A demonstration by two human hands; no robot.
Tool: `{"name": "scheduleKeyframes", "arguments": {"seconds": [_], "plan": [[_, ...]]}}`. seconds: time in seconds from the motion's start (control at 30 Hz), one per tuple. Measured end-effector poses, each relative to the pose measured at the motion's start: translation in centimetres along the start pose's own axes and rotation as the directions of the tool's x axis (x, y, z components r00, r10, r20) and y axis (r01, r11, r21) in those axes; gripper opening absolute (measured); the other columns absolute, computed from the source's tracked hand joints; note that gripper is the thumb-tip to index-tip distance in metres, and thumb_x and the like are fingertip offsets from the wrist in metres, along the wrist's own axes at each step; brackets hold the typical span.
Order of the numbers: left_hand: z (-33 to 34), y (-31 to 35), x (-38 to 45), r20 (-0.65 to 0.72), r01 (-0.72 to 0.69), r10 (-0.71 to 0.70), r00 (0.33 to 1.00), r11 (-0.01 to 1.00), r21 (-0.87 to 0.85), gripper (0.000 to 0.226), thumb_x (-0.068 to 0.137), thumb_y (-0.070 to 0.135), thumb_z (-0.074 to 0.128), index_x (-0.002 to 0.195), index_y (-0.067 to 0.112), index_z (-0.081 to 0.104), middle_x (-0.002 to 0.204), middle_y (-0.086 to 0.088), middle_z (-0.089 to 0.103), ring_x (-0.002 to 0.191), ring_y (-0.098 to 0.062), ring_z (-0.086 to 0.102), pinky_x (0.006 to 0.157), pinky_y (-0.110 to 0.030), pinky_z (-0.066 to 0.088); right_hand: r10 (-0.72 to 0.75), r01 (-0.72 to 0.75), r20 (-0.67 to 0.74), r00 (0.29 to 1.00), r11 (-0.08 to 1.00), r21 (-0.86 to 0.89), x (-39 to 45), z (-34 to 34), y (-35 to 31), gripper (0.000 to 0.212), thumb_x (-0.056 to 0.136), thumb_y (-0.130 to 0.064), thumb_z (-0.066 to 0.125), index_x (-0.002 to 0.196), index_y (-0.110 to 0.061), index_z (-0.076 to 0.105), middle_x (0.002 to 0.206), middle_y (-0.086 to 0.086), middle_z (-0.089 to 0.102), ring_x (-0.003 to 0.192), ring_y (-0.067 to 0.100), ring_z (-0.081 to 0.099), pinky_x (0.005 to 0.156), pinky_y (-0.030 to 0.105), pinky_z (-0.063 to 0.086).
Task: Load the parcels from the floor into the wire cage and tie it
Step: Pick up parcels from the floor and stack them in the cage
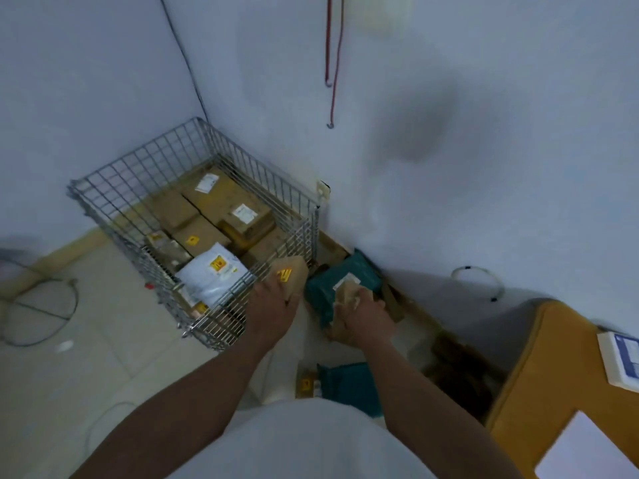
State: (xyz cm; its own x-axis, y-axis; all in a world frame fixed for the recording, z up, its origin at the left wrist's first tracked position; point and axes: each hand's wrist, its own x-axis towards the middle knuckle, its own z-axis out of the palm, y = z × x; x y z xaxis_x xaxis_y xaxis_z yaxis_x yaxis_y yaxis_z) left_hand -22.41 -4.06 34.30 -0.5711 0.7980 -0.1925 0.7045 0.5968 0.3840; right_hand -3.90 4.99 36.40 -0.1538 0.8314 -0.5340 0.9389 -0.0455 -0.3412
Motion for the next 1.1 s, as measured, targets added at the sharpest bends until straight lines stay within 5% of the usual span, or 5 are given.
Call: {"name": "scheduleKeyframes", "arguments": {"seconds": [0.27, 0.43, 0.53, 0.77, 1.1], "plan": [[-7.9, -15.6, 5.3, 0.001, 0.083, -0.083, 0.997, 0.996, -0.035, 0.094, 0.074, 0.057, 0.065, 0.155, 0.034, 0.024, 0.121, -0.017, 0.040, 0.104, -0.045, 0.053, 0.088, -0.052, 0.051, 0.025, -0.025, 0.024, 0.999, 0.999, -0.022, 0.0, 7.3, -12.7, 0.067, 0.099, -0.045, 0.046, 0.157, -0.035, 0.013, 0.154, 0.025, 0.028, 0.133, 0.044, 0.042, 0.108, 0.052, 0.037], [-10.6, -29.0, 8.4, 0.017, 0.250, -0.249, 0.968, 0.963, -0.096, 0.097, 0.067, 0.042, 0.080, 0.151, 0.014, 0.041, 0.113, -0.026, 0.056, 0.102, -0.047, 0.057, 0.086, -0.049, 0.047, 0.028, -0.025, 0.032, 0.999, 0.997, -0.079, -1.4, 13.4, -22.8, 0.072, 0.094, -0.045, 0.049, 0.155, -0.039, 0.011, 0.151, 0.024, 0.034, 0.128, 0.044, 0.047, 0.096, 0.045, 0.043], [-12.8, -34.9, 10.4, 0.075, 0.251, -0.242, 0.967, 0.959, -0.134, 0.096, 0.076, 0.034, 0.079, 0.156, 0.013, 0.029, 0.123, -0.028, 0.047, 0.106, -0.047, 0.051, 0.088, -0.048, 0.041, -0.042, 0.044, 0.013, 0.999, 0.981, -0.188, -1.0, 15.3, -26.0, 0.076, 0.089, -0.048, 0.050, 0.152, -0.044, 0.008, 0.146, 0.018, 0.038, 0.125, 0.044, 0.047, 0.092, 0.045, 0.044], [-16.9, -38.7, 17.1, 0.246, 0.125, -0.100, 0.964, 0.988, -0.087, 0.097, 0.083, 0.031, 0.075, 0.163, 0.030, 0.020, 0.142, -0.030, 0.038, 0.126, -0.049, 0.042, 0.099, -0.053, 0.045, -0.029, 0.011, -0.088, 0.996, 0.981, -0.195, 0.4, 15.5, -30.7, 0.071, 0.088, -0.059, 0.057, 0.144, -0.038, 0.019, 0.117, 0.012, 0.051, 0.104, 0.034, 0.061, 0.084, 0.046, 0.054], [-18.8, -40.3, 27.1, 0.271, 0.178, -0.197, 0.942, 0.979, 0.095, 0.108, 0.073, 0.041, 0.075, 0.162, 0.023, 0.015, 0.138, -0.025, 0.038, 0.127, -0.043, 0.044, 0.087, -0.049, 0.050, -0.121, 0.135, 0.163, 0.979, 0.988, -0.077, 10.4, 19.0, -39.5, 0.098, 0.079, -0.082, 0.044, 0.156, -0.026, 0.022, 0.132, 0.014, 0.059, 0.113, 0.034, 0.062, 0.091, 0.044, 0.052]]}}
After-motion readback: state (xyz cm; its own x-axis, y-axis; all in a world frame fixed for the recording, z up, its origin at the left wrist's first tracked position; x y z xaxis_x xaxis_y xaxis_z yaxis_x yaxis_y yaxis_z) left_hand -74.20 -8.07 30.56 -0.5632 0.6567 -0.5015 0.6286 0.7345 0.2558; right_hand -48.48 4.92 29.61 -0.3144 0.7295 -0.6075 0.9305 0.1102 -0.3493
